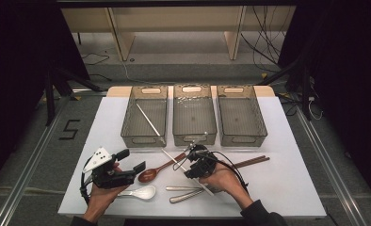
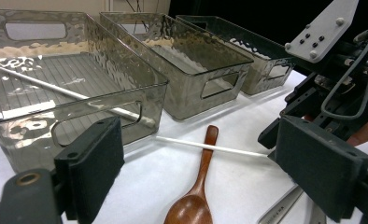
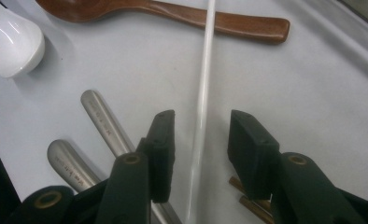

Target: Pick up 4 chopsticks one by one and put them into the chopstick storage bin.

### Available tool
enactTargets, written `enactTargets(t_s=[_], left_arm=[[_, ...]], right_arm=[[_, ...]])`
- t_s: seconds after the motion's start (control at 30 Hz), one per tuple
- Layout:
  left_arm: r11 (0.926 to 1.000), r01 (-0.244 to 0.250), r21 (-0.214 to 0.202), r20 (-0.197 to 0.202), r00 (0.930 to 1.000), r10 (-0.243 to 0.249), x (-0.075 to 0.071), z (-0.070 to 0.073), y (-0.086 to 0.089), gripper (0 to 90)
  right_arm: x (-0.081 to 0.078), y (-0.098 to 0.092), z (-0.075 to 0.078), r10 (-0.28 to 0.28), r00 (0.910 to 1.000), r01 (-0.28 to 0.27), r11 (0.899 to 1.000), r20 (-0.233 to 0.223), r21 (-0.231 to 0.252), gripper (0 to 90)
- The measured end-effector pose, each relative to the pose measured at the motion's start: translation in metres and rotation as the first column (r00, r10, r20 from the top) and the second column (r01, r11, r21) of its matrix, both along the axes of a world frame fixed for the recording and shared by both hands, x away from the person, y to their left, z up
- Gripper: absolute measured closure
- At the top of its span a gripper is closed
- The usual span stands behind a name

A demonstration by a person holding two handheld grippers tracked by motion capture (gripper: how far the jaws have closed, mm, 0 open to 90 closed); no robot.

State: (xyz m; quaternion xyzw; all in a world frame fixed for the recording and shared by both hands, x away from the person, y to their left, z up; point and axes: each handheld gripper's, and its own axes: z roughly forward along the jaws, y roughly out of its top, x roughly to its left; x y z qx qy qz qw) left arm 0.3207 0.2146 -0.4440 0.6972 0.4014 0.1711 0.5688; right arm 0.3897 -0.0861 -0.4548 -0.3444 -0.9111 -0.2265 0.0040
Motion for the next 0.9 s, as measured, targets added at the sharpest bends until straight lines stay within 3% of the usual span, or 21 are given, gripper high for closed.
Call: enactTargets(t_s=[0.43, 0.73, 0.9], left_arm=[[1.0, 0.001, -0.002, 0.0, 1.0, -0.001, 0.0001, 0.0, 0.0002, 14.7], [1.0, 0.001, -0.002, -0.002, 1.0, -0.001, 0.0003, -0.0001, 0.0001, 14.7], [1.0, -0.002, -0.007, -0.001, 1.0, 0.002, 0.0002, 0.0, 0.0002, 14.7]], right_arm=[[-0.0015, 0.0033, -0.0088, 0.012, 0.9996, -0.014, 0.999, -0.024, -0.049, 73.9], [-0.0031, 0.0053, -0.0098, 0.01, 0.9999, -0.011, 0.997, -0.004, -0.071, 83.8], [-0.0042, 0.0062, -0.0096, 0.012, 0.9999, -0.012, 0.997, 0.0, -0.074, 84.7]])
